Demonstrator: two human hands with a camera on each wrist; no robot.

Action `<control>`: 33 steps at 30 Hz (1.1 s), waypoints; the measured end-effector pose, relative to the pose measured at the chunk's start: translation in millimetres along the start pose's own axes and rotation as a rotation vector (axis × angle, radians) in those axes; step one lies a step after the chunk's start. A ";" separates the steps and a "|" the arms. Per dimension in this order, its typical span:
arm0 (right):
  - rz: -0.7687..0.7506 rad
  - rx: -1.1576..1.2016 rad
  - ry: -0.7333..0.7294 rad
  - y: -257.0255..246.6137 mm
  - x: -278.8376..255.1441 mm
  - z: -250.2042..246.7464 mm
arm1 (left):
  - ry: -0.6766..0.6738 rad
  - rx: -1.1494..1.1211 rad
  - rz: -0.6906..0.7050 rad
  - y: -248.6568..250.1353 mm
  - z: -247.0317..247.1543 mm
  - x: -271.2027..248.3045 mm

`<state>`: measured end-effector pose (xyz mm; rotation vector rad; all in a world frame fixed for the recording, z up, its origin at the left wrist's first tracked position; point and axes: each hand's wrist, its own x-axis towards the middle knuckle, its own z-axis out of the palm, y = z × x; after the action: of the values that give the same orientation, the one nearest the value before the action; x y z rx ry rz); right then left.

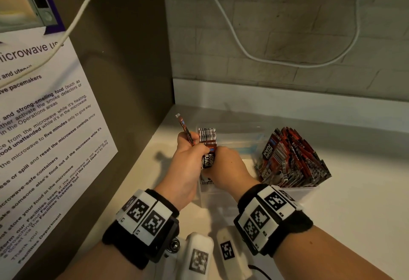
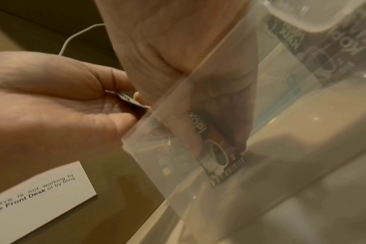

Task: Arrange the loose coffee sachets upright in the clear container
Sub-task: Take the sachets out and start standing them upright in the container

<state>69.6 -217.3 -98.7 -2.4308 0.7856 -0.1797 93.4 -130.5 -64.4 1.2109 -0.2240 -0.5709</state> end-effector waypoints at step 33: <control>-0.213 0.760 0.246 -16.5 -27.6 -52.8 | -0.137 0.055 0.123 18.2 -20.2 1.0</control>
<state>39.9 -215.9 -44.5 -1.7694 0.4356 -0.7281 108.8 -110.3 -54.7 1.2033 -0.4294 -0.5436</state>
